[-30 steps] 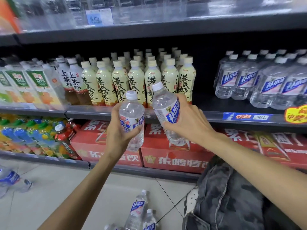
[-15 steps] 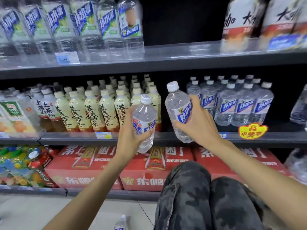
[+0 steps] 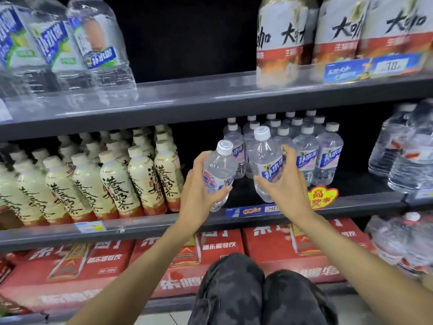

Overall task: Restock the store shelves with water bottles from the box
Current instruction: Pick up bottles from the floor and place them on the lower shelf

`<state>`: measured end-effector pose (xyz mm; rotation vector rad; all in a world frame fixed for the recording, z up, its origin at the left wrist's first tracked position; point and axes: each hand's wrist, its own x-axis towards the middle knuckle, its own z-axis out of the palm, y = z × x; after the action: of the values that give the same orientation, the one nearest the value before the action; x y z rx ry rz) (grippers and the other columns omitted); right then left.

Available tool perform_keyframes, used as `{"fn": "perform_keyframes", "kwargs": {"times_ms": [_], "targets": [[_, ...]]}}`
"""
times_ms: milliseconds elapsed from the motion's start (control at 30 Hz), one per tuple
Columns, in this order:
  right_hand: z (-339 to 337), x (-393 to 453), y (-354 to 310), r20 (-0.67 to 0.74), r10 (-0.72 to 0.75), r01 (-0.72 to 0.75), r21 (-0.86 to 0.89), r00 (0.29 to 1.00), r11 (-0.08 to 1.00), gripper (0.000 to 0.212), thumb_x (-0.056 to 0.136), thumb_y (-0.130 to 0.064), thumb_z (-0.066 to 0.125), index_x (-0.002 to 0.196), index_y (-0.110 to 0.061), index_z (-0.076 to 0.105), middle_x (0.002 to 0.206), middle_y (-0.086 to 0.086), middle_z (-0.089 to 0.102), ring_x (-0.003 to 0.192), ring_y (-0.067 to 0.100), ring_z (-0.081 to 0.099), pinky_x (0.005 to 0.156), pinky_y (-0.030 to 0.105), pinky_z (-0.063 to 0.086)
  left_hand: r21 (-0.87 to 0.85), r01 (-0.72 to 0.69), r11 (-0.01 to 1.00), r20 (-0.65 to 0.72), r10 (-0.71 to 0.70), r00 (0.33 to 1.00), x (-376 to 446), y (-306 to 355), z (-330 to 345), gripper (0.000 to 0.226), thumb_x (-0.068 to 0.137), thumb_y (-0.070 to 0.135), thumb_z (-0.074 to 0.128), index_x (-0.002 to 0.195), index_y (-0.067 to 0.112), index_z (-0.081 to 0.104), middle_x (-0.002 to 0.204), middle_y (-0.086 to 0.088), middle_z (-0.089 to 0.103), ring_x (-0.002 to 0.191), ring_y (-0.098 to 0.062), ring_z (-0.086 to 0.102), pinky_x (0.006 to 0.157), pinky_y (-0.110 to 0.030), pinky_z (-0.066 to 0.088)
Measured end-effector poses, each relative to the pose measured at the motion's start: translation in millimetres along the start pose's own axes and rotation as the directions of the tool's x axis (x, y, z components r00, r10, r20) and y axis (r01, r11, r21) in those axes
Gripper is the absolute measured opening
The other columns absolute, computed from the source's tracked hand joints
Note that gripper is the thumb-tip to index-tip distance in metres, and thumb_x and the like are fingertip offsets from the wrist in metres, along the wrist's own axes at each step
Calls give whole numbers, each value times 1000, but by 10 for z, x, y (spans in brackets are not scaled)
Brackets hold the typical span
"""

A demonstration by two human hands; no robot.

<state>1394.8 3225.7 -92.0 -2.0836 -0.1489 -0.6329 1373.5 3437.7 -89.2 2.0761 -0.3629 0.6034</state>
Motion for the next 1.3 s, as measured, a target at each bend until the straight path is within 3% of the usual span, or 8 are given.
{"fn": "perform_keyframes", "kwargs": {"times_ms": [267,433,600,833,967,1067,1200,1300], "targets": [[360,195,235,31,60,-63,94,998,994,79,72,-30,81,129,-35,27,89,-17,60,64,0,53,68,29,46,-99,108,989,91,-99,991,410,-282,326,82,72,42,79,140,37,33,131,26,53,123,-2,54,103,-46,47],[537,220,328,54,25,-28,67,998,997,86,74,-22,80,137,-34,22,135,-11,52,92,11,62,81,32,49,-136,181,974,145,-161,976,499,-599,420,83,68,36,78,140,30,36,125,29,56,120,4,54,103,-31,48],[663,283,398,87,40,-39,-18,995,999,89,79,-25,76,145,-29,17,148,-5,41,112,24,60,91,46,51,-159,259,953,178,-230,957,666,-777,451,83,66,20,81,125,60,39,125,25,58,117,-1,59,100,-35,52],[787,450,468,107,78,-71,-72,991,995,100,78,-45,74,151,-26,8,157,-5,19,111,31,61,85,49,53,-194,290,937,342,-212,915,913,-819,448,90,79,2,78,148,31,28,147,0,27,130,-13,49,105,-29,47],[764,517,507,138,-26,49,-163,990,985,104,79,-45,74,153,-25,3,159,-6,9,119,31,57,81,45,57,-183,271,945,384,-185,904,967,-833,417,90,82,-2,72,152,27,22,152,1,27,133,-11,44,104,-27,46],[702,576,548,164,-196,230,-228,967,946,106,81,-34,74,155,-18,0,160,3,7,138,29,39,101,43,49,-139,233,963,360,-170,917,1009,-828,455,88,83,-1,71,151,28,24,153,3,32,133,-6,43,98,-27,51],[562,659,605,160,-277,319,-418,947,850,113,74,-23,82,155,-12,5,154,14,26,144,27,25,119,36,25,-138,231,963,318,-178,931,1026,-827,558,91,82,-1,72,148,39,24,143,13,43,114,19,49,78,-4,49],[483,733,603,183,-352,387,-600,918,700,111,70,-33,84,155,-15,15,143,17,38,138,33,31,119,42,22,-133,209,969,279,-165,946,1029,-824,638,90,81,0,73,147,40,26,146,8,41,120,6,52,81,-8,51]]}}
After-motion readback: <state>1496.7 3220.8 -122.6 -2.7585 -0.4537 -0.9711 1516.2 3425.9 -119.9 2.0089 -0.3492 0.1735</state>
